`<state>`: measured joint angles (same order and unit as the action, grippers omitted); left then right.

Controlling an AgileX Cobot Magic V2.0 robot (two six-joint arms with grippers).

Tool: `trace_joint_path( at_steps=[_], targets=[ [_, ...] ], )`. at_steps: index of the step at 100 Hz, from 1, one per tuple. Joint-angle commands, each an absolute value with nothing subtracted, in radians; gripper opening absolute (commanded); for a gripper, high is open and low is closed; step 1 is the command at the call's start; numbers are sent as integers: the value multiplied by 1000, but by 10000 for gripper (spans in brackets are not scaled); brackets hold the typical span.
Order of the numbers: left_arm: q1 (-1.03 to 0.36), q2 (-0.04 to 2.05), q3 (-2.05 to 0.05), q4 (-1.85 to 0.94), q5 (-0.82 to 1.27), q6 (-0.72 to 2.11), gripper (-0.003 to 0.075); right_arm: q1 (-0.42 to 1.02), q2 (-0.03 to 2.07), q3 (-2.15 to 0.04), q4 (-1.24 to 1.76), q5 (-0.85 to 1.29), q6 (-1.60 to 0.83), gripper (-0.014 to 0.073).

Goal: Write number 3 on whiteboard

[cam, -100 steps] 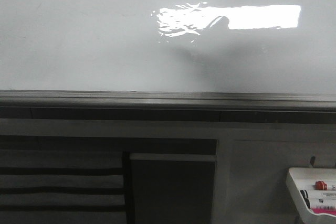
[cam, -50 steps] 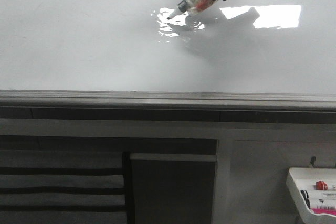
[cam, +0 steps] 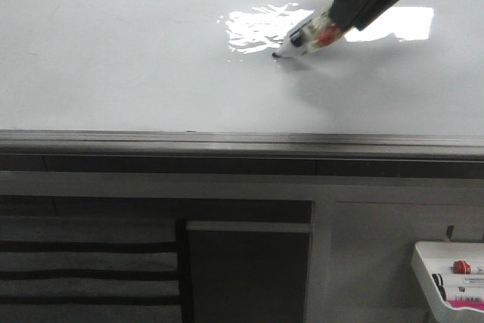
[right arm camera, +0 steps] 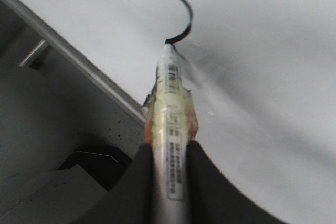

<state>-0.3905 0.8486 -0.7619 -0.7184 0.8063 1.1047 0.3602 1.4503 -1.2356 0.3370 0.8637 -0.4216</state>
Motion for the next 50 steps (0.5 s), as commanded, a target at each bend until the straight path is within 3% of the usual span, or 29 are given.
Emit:
trace_joint_path(
  at_steps=[1,34,50],
  targets=[
    [-386,845,-787,-769,763,1094,91,374,1435,-1236,348,727,-418,-61],
    [-386,845,-787,-769,763,1094,91,327,1352,-1161,304,803,-380,-61],
    [-386,845,-787,-769,763,1094,91,390,1375,-1116,350,720,-382,-61]
  ],
)
